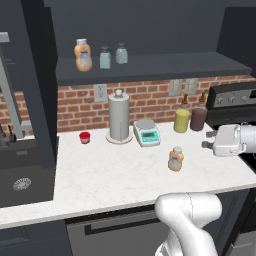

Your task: Put the shaker and condiment bottle from the counter next to their counterparts in the cabinet.

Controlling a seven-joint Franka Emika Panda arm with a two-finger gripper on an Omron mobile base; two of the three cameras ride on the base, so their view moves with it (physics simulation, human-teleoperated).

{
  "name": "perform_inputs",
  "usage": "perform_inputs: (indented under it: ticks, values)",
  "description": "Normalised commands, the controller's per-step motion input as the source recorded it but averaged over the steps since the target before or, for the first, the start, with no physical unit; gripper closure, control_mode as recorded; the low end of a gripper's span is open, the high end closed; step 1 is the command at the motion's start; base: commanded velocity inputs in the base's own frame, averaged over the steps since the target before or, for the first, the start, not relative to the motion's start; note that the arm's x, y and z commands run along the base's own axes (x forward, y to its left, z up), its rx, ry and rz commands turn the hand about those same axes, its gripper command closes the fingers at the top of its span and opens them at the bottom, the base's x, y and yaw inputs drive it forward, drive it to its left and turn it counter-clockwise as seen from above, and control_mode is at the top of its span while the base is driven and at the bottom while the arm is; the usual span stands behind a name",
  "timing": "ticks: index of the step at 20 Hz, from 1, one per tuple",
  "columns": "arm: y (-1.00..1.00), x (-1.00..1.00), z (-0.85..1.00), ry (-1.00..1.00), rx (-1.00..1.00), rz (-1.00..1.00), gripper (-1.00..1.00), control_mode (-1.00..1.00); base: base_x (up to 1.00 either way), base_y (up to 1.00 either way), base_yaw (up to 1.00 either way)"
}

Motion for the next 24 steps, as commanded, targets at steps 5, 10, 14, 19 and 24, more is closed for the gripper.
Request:
perform_inputs:
  ticks: [5,10,14,19,24]
  values:
    - [-0.14,-0.4,-0.36,-0.09,0.0,0.0,-1.0,-1.0,0.0,0.0,0.0]
    - [-0.02,-0.43,-0.27,-0.04,0.0,-0.01,-1.0,-1.0,0.0,0.0,0.0]
    - [0.03,-0.05,-0.29,0.0,0.0,-0.08,-1.0,-1.0,0.0,0.0,0.0]
    - [0.13,0.0,-0.37,0.0,0.0,-0.16,-1.0,-1.0,0.0,0.0,0.0]
    - [0.1,0.05,-0.4,0.0,0.0,-0.14,-1.0,-1.0,0.0,0.0,0.0]
